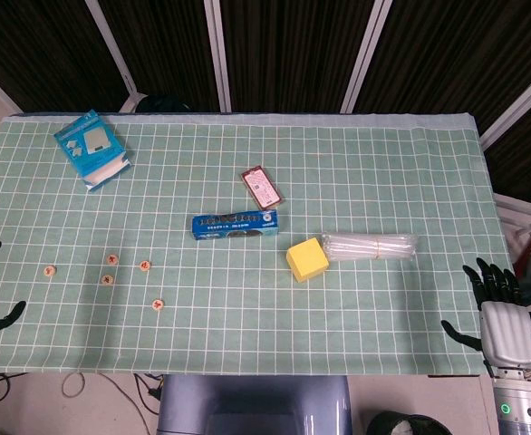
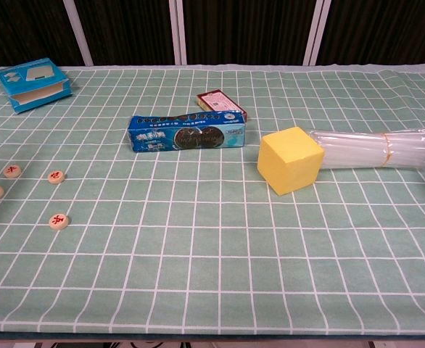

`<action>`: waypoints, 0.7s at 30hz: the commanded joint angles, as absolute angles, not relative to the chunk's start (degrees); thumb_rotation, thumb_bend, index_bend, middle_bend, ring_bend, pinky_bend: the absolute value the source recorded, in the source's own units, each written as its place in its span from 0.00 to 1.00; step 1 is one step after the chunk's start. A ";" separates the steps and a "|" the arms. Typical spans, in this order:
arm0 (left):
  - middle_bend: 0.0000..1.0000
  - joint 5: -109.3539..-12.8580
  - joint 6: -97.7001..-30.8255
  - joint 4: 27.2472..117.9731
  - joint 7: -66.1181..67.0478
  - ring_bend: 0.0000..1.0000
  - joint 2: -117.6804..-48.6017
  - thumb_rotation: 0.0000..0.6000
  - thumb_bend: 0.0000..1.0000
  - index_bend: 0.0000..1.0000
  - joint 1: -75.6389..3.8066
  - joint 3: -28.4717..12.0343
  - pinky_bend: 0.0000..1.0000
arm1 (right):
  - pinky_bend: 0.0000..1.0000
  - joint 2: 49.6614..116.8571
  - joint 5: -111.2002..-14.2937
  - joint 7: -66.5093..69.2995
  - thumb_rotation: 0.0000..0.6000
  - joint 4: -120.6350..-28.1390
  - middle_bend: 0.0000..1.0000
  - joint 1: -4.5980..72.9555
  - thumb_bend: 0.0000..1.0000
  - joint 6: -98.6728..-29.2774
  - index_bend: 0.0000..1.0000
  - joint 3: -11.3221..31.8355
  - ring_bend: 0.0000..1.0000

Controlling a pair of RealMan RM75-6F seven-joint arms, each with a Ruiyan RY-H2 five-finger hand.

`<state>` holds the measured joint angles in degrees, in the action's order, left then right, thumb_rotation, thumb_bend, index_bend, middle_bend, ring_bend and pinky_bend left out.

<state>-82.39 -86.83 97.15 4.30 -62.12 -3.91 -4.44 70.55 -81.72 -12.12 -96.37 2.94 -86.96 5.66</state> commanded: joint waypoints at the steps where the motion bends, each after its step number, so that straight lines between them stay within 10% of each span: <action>1: 0.00 -82.42 -86.85 97.15 4.32 0.00 -62.13 1.00 0.19 0.05 -3.91 -4.42 0.00 | 0.00 70.54 -81.71 -12.12 1.00 -96.39 0.05 2.93 0.27 -86.96 0.12 5.65 0.01; 21: 0.00 -82.44 -86.51 97.05 4.60 0.00 -62.26 1.00 0.19 0.05 -4.04 -4.31 0.00 | 0.00 70.55 -81.45 -12.11 1.00 -96.50 0.05 2.89 0.27 -87.00 0.12 5.74 0.01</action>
<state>-82.47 -86.55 97.05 4.55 -62.24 -4.02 -4.31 70.55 -81.45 -12.10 -96.50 2.89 -87.00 5.74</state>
